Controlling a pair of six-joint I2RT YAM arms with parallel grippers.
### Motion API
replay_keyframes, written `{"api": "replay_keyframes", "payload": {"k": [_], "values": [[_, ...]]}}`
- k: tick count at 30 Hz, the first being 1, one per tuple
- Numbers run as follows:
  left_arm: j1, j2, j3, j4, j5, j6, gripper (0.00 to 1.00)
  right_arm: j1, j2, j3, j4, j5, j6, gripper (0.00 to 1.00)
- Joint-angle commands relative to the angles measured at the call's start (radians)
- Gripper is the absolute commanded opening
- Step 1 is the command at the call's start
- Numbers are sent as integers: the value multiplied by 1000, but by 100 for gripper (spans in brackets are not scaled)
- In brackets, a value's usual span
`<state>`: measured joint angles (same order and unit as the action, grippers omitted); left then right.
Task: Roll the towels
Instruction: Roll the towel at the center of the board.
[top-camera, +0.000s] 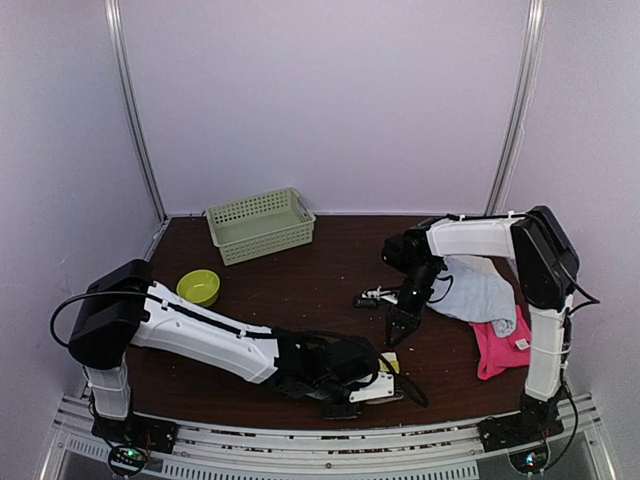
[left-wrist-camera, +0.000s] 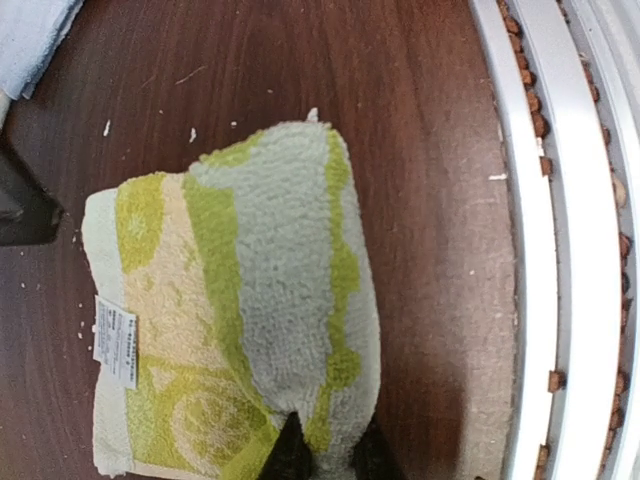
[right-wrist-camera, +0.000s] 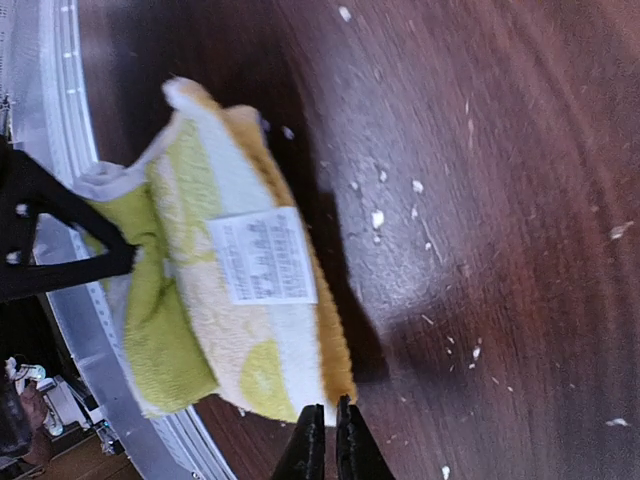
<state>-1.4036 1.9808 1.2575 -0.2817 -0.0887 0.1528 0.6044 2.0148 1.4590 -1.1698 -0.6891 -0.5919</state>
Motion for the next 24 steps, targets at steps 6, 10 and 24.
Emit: {"api": "replay_keyframes", "payload": {"k": [6, 10, 24], "values": [[-9, 15, 36, -159, 125, -83, 12, 103, 108, -38, 91, 170, 47, 6], [-10, 5, 70, -194, 127, -75, 13, 162, 181, 39, 138, 258, 100, 3], [58, 80, 135, -271, 333, -69, 14, 106, 208, 359, 32, 189, 117, 4]]}}
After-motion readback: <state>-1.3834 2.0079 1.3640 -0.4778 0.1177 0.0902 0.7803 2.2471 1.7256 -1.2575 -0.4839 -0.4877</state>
